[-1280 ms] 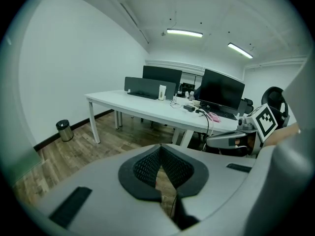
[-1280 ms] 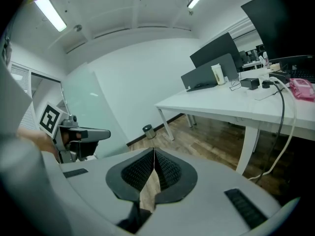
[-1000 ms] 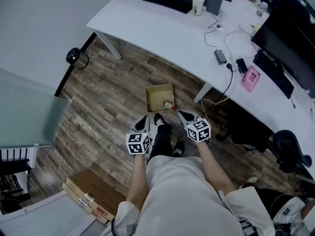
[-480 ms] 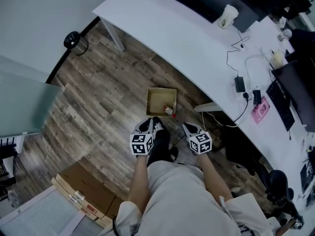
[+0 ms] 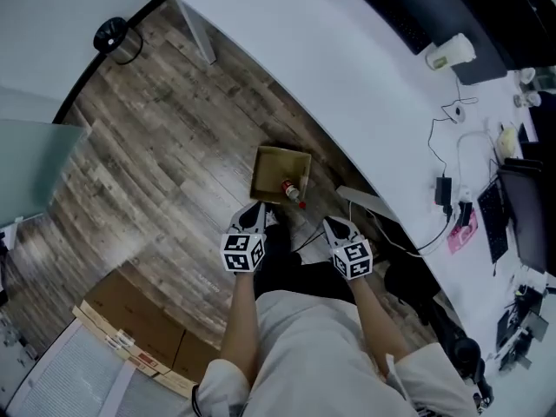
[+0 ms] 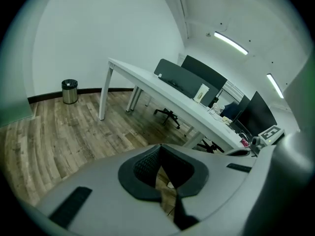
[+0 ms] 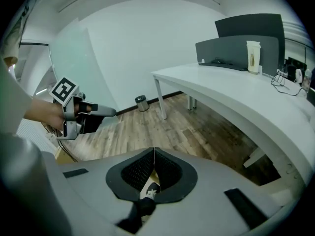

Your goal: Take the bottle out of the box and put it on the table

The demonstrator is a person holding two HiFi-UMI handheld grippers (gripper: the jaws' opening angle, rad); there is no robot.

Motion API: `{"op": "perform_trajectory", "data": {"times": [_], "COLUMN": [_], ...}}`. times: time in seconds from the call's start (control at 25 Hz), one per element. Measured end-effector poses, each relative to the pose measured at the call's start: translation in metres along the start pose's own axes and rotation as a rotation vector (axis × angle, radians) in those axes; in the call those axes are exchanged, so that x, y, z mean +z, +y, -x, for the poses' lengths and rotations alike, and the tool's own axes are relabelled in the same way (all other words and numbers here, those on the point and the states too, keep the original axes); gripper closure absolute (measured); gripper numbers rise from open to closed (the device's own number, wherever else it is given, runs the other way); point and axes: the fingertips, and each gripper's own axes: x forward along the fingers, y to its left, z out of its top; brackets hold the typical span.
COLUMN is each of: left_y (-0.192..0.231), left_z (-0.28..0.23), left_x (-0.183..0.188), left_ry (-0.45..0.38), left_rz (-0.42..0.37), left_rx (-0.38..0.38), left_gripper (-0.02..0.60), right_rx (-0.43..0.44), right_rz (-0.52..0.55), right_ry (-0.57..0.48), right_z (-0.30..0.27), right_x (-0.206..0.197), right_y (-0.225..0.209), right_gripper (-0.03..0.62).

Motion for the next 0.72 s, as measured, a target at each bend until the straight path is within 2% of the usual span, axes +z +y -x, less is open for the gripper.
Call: {"op": "perform_trajectory", "data": {"times": [0.2,0.32,0.44,0.56,0.72], "left_y": [0.027,0.047,0.064,0.072,0.073], "left_z": [-0.028,-0.038,-0.051,-0.073,-0.108], "left_x": [-0.036,-0.071,-0.113,-0.157,-0.213], "left_ry": [0.065,0.096,0.115,0.125,0.149], "left_rz": [-0.05,-0.046,-0.008,0.019,0.008], "left_rx": [0.018,0.048,0.076,0.082,0.061], "left_gripper": [0.568,0.568,0.568,0.568,0.568], "right_rx": [-0.026,-0.018,0.026,0.06,0.072], "right_rz": [-0.003,-0.021,-0.035,0.044,0.128], "right_ry": [0.015,0.034,0.1,0.164,0.211], "right_z": [-0.054,-0.091,-0.13,-0.162,-0.194], "right_x": [-0.013,-0.035,-0.077,-0.126,-0.183], "right_y": [-0.02,-0.025,-0.024,-0.029,-0.047], "right_gripper": [0.554,0.554,0.554,0.554,0.554]}}
